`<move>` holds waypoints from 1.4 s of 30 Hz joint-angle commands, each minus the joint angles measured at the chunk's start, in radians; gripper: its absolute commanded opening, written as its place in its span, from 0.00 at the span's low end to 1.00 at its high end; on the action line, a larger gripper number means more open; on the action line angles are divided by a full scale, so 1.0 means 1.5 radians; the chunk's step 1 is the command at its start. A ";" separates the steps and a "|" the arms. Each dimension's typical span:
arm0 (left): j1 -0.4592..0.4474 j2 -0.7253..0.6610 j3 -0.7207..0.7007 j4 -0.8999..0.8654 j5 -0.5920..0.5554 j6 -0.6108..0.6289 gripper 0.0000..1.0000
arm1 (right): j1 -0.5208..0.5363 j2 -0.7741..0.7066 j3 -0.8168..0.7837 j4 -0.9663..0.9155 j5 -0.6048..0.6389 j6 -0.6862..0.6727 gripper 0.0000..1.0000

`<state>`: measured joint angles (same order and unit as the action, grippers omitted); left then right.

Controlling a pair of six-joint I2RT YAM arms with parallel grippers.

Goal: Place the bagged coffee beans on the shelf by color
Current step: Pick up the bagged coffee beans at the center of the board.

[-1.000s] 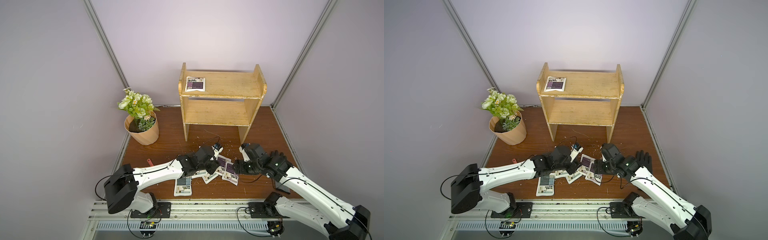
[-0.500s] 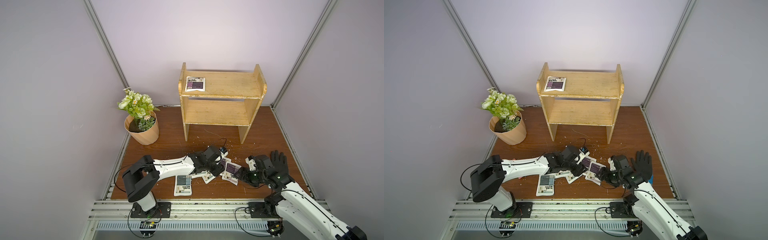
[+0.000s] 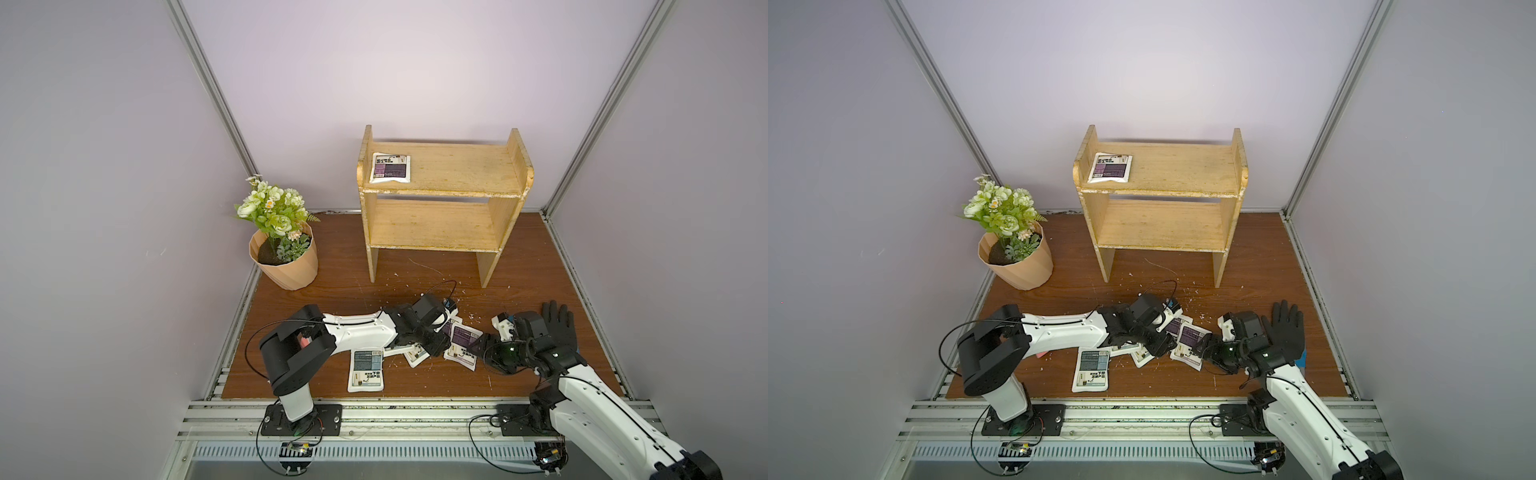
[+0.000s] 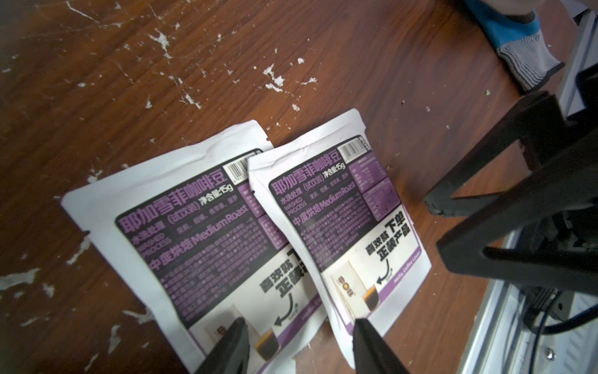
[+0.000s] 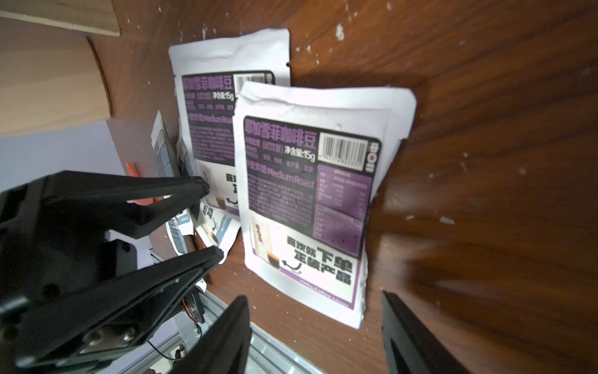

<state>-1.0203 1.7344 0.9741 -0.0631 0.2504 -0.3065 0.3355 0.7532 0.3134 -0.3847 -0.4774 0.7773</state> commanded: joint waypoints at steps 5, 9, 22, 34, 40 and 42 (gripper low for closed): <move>-0.003 0.005 0.017 0.006 0.021 0.007 0.55 | -0.027 0.021 0.000 0.021 -0.036 -0.042 0.68; -0.003 0.016 0.016 0.009 0.019 0.005 0.55 | -0.037 0.039 -0.003 0.030 -0.048 -0.060 0.67; 0.000 0.078 0.026 0.029 0.041 0.023 0.63 | -0.041 0.062 -0.036 0.046 -0.058 -0.097 0.66; 0.009 0.080 0.012 0.061 0.093 0.021 0.63 | -0.041 0.080 -0.023 0.131 -0.067 -0.088 0.61; 0.011 0.075 0.007 0.074 0.111 0.018 0.63 | -0.041 0.084 -0.020 0.168 -0.076 -0.073 0.58; 0.012 0.075 0.005 0.078 0.112 0.017 0.63 | -0.041 0.082 -0.018 0.170 -0.078 -0.075 0.53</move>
<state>-1.0134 1.8359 0.9981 0.0544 0.3901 -0.2836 0.2783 0.8753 0.2680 -0.1665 -0.5785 0.6704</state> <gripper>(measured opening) 0.633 0.552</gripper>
